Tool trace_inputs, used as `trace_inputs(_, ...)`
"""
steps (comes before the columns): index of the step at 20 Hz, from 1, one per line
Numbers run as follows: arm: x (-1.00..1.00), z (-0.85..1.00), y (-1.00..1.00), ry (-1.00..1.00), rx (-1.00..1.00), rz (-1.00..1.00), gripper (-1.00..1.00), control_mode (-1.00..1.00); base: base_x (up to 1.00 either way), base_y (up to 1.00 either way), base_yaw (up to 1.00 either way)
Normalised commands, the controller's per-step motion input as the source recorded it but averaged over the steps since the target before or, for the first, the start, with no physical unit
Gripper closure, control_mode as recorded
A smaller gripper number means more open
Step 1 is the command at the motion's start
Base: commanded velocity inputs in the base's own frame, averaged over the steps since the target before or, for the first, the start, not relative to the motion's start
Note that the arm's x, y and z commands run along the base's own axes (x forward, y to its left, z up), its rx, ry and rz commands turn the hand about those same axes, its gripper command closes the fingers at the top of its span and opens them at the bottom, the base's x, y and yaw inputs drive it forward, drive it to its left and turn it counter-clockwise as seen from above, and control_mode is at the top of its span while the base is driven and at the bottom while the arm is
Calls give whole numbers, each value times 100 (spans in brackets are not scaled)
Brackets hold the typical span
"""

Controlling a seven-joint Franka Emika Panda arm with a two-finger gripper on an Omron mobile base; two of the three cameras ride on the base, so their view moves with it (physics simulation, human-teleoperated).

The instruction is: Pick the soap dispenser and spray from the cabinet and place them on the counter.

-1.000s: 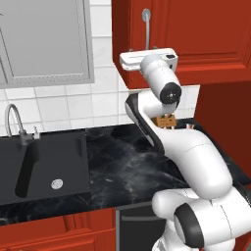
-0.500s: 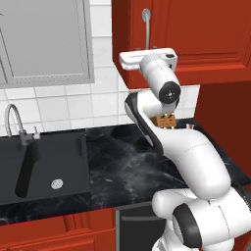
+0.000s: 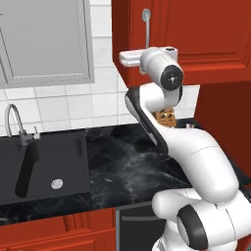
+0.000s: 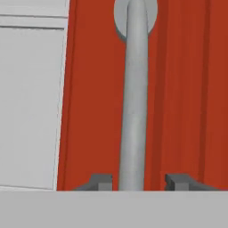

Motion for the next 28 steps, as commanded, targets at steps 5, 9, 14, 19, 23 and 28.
trace_inputs(5,35,0,0,35,0,2,100,-100,0,0,0)
trace_inputs(9,33,-6,0,30,0,3,100,-100,0,0,0)
trace_inputs(14,30,-11,0,27,0,3,100,-100,0,0,0)
trace_inputs(19,7,-25,8,9,0,3,100,-100,0,0,0)
trace_inputs(23,0,-38,10,0,-1,3,100,-100,0,0,0)
trace_inputs(28,-3,-36,2,-1,-1,4,100,-100,0,0,0)
